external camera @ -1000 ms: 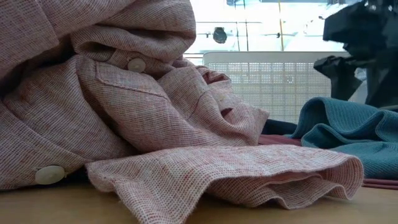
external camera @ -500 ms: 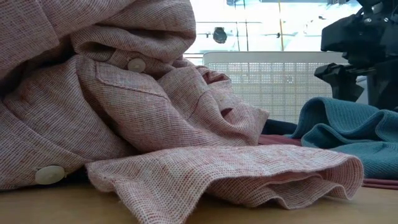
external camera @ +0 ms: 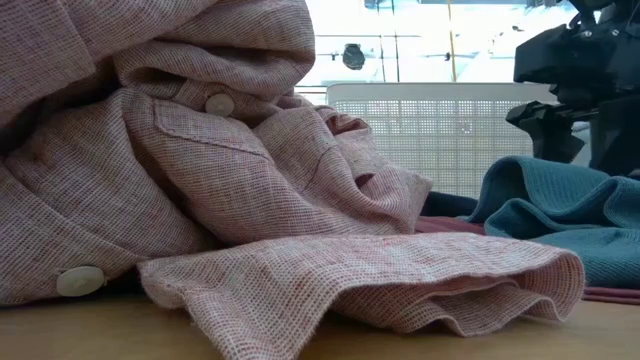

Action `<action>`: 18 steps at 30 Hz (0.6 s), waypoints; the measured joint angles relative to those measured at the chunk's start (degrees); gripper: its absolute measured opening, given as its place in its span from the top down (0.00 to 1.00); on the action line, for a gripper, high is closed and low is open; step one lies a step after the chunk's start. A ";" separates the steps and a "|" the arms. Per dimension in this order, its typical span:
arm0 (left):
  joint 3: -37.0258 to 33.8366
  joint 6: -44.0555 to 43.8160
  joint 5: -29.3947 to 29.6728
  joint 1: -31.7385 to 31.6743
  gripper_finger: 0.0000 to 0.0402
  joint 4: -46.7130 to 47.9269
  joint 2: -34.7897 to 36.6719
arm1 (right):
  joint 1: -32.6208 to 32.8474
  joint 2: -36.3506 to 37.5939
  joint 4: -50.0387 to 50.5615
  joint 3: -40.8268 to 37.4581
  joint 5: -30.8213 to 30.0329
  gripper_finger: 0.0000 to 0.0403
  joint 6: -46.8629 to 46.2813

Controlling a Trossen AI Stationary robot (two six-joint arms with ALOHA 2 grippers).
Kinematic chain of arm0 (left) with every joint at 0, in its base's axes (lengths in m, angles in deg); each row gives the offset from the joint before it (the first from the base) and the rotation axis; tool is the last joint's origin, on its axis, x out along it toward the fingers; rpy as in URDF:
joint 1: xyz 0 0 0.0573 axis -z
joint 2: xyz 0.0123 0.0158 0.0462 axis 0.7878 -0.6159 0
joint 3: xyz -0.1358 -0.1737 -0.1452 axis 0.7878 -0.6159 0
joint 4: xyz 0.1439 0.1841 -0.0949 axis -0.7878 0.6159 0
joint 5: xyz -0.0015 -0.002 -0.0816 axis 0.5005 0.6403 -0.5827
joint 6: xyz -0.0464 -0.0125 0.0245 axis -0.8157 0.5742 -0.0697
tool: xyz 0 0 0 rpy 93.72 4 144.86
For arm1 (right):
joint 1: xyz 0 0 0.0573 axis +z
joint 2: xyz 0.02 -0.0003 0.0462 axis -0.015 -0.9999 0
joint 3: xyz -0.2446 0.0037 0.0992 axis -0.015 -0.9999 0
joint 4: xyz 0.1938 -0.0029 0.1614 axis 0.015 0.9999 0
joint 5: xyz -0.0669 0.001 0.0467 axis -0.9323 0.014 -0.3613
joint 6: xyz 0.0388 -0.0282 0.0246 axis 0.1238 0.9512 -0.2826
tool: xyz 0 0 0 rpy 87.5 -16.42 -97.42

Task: Pick & Place Cloths
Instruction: Put the dark blue sock into the wire basket

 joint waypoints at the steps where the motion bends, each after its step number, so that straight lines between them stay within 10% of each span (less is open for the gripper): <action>1: -0.01 0.00 0.00 0.00 0.39 0.00 0.00 | -0.02 0.00 0.00 0.00 -1.15 0.39 0.94; 18: -0.02 -0.01 -0.01 0.01 0.39 0.00 0.00 | -0.02 0.00 -0.02 0.00 -3.02 0.40 2.02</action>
